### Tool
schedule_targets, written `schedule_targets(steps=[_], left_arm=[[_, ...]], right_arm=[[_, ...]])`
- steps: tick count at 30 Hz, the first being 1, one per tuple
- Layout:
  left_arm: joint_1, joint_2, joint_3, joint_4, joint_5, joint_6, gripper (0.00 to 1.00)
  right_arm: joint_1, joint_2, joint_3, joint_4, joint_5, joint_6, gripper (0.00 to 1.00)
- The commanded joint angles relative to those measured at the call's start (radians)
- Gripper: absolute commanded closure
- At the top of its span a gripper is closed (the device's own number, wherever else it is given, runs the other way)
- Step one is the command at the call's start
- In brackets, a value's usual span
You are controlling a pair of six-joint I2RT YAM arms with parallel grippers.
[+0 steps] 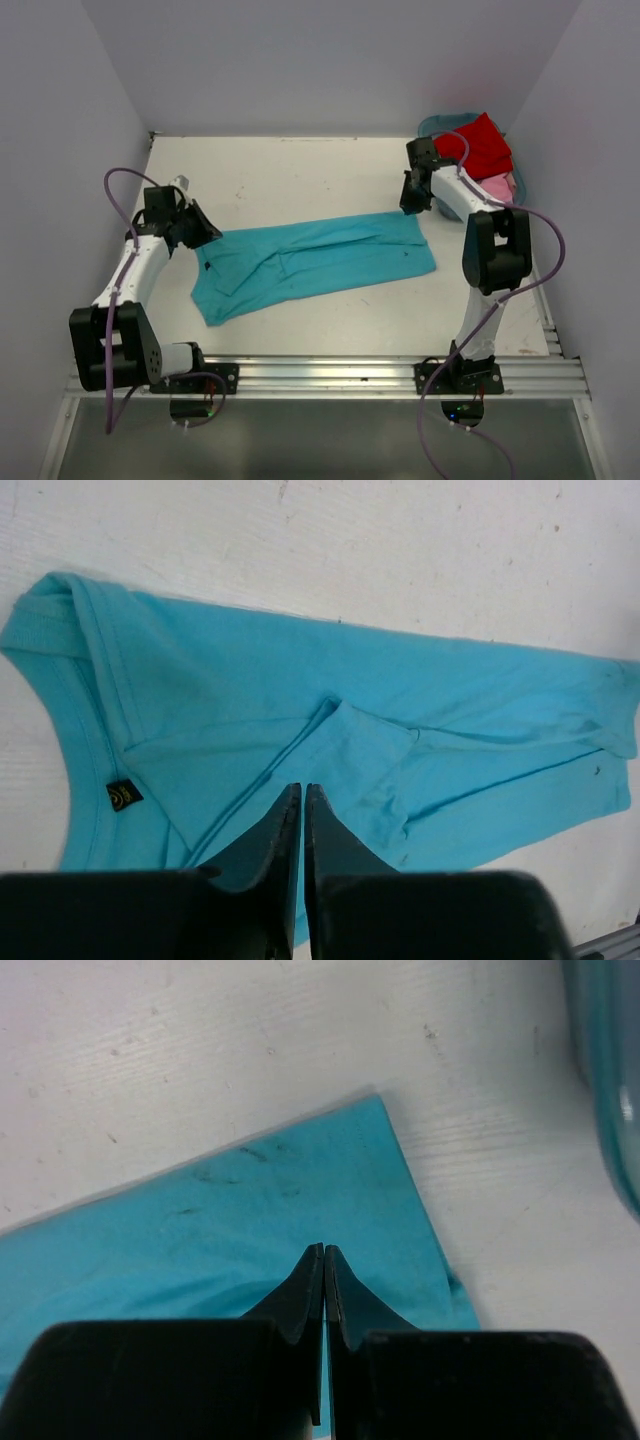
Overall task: Fold and stack the t-shirts
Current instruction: Fold the other side of the tshirt into a rectangle
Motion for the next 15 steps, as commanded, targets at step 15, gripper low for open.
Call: schedule_targets(steps=[15], left_arm=[[0.002,0.269,-0.125,0.181,-0.043,-0.053,1.0]], right_arm=[[0.005,0.08,-0.039,0.067,-0.085,0.028,1.0]])
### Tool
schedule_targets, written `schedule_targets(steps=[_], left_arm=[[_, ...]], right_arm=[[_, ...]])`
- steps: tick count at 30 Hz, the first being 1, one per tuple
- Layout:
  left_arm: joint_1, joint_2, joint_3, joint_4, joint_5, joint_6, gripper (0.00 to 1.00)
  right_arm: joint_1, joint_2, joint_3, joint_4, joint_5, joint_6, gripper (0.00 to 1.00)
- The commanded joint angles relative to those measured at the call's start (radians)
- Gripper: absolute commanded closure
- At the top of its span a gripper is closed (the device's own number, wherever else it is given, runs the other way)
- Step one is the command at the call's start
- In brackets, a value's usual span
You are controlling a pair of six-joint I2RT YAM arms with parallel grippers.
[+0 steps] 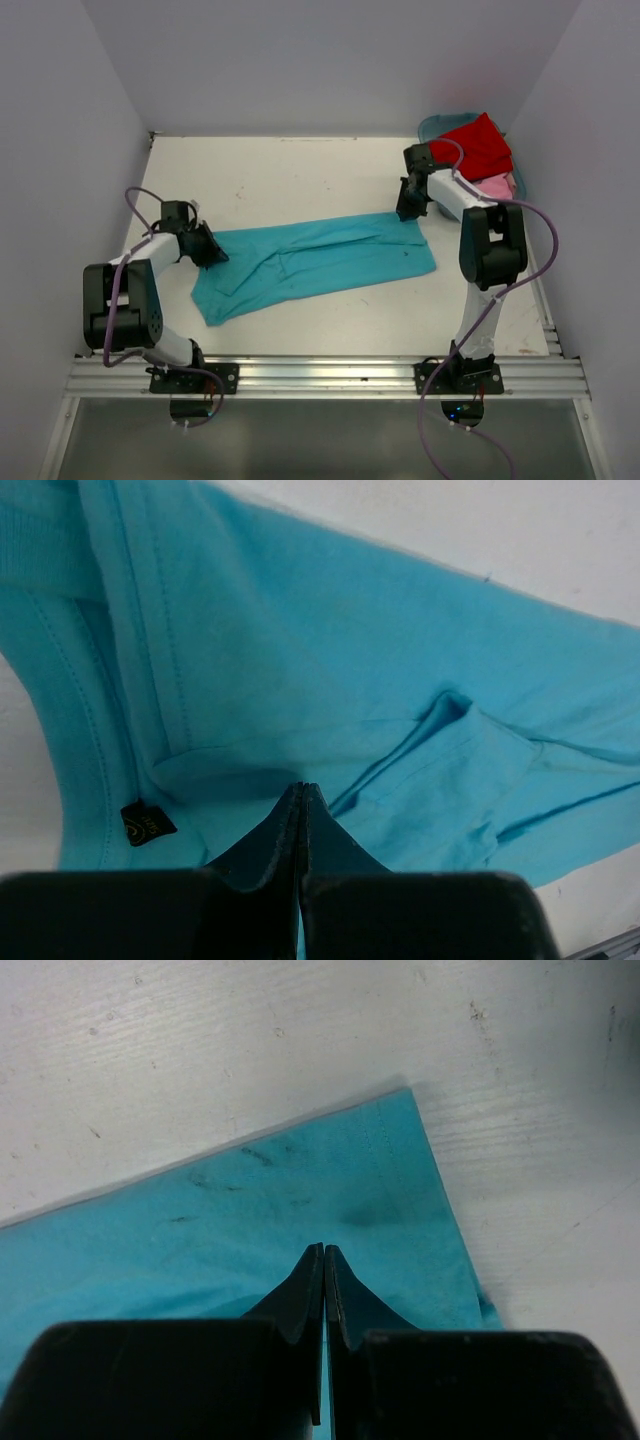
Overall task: Fold and stack the t-shirts
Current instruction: Fold the other side of the tshirt into a rectangle, then rotate the tshirt 90 degrees
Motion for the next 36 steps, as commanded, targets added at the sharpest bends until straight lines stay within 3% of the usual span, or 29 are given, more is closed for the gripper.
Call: schedule_targets(steps=[1,12,21,36], left_arm=[[0.004,0.049,-0.043,0.051,-0.031,-0.035,1.0],[0.002,0.204,0.067,0.073,-0.019,-0.084,1.0],[0.0,0.396,0.294,0.053,-0.016,-0.13,1.0],[-0.032,0.799,0.823,-0.013,0.172,-0.101,1.0]], right_arm=[[0.005,0.008,-0.015,0.035,-0.017,0.016,1.0],[0.014,0.007,-0.122,0.079,0.003,0.016,1.0],[0.057,-0.056,-0.285,0.113,0.05,0.019,1.0],[0.414,-0.286,-0.549,0.099,0.021,0.134,1.0]])
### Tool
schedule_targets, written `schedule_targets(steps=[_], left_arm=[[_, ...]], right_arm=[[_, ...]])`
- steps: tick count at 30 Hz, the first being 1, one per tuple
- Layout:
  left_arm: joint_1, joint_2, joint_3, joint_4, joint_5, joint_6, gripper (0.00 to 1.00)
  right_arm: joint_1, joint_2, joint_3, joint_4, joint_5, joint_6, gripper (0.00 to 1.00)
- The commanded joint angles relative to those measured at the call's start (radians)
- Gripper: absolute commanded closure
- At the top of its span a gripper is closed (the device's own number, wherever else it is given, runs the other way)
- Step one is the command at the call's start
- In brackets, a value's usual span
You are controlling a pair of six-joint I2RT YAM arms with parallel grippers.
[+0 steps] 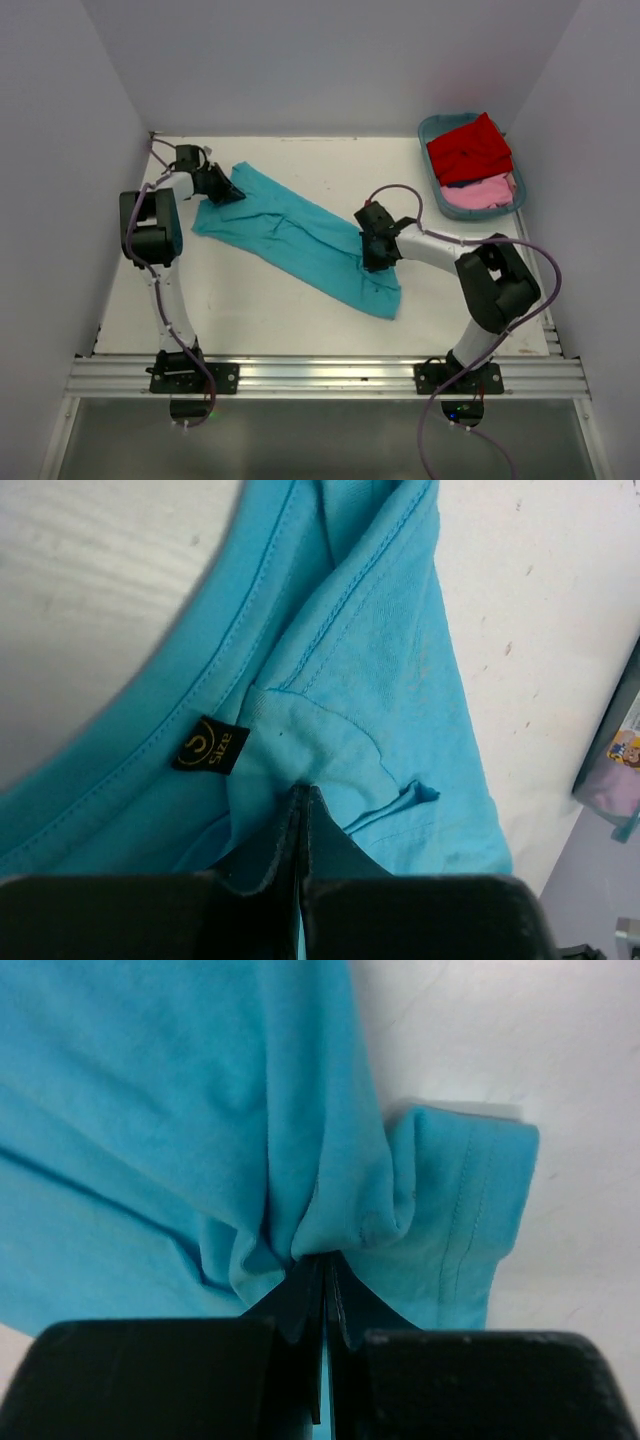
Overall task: Fold and stack the t-shirts
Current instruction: Rotate the tshirt 90 degrees
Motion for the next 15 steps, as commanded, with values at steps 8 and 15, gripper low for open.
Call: schedule_targets(steps=[8,15], left_arm=[[-0.051,0.243,0.264,-0.031,0.1,0.017,0.94],[-0.098,0.364,0.416,0.03,0.211,-0.038,0.85]], right_arm=[[0.232,-0.129,-0.164,-0.139,-0.081,0.191,1.0],[0.423,-0.188,-0.136,-0.235,-0.053,0.308,1.0]])
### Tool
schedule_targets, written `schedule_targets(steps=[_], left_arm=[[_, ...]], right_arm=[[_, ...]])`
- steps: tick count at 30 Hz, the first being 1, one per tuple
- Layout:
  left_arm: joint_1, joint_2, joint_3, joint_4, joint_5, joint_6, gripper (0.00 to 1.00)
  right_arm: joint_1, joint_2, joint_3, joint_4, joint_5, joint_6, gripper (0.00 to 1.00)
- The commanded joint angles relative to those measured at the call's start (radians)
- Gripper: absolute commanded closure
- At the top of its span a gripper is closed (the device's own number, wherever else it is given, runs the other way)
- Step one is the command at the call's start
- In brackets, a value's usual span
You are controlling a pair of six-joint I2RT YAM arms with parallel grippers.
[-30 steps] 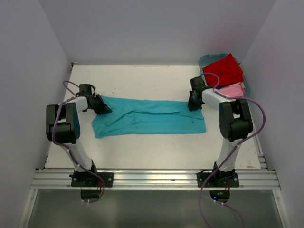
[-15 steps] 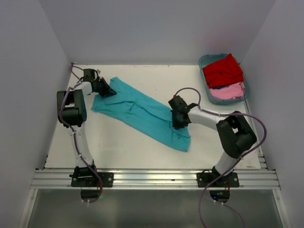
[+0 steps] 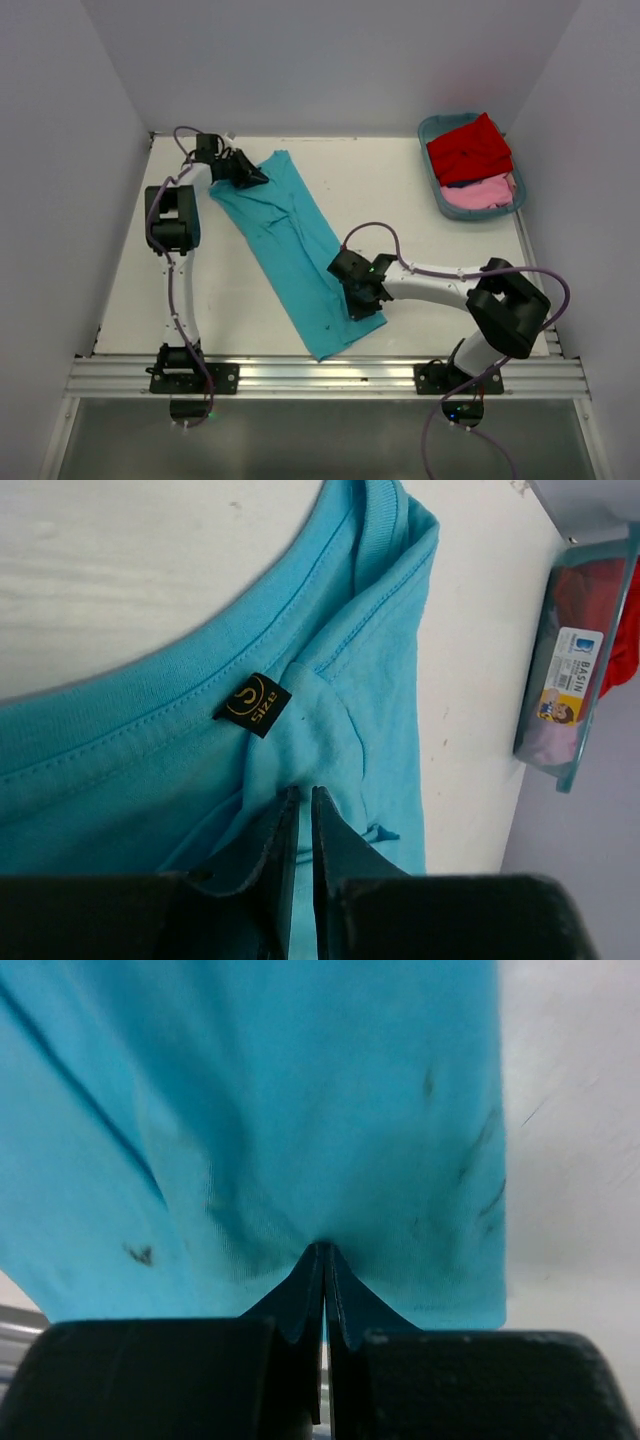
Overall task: Fold and stack the t-shirts
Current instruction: Rotate the tshirt 90 degrees
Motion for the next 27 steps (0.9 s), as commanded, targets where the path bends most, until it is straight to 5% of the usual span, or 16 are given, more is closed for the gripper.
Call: schedule_targets(steps=[1,7,15,18,22,23,24,27], left_arm=[[-0.05,0.103,0.086,0.018,0.019,-0.021,0.84],[-0.083,0.186,0.206,0.075,0.099,-0.084,0.79],[-0.129,0.234,0.219,0.342,0.266,-0.245,0.77],[-0.132,0.164,0.193,0.435,0.263,-0.25,0.76],[-0.106,0.001,0.183,0.454,0.199,-0.187,0.6],[-0.097,-0.033,0.183,0.452,0.185,-0.172,0.51],[-0.075,-0.104,0.18,0.446,0.15,-0.163,0.38],[-0.038,-0.258,0.157,0.399,0.069,-0.103,0.2]], right_arm=[[0.08,-0.047,0.014,-0.121,0.006,0.099,1.0],[0.204,-0.05,0.023,-0.141,0.009,0.183,1.0],[0.338,-0.012,0.051,-0.112,-0.008,0.246,1.0],[0.372,-0.041,0.143,-0.172,0.043,0.208,1.0],[0.37,-0.116,0.297,-0.231,0.145,0.127,1.0],[0.369,-0.128,0.328,-0.235,0.175,0.105,0.7],[0.364,-0.134,0.36,-0.239,0.21,0.049,0.53],[0.306,-0.113,0.514,-0.271,0.323,-0.082,0.3]])
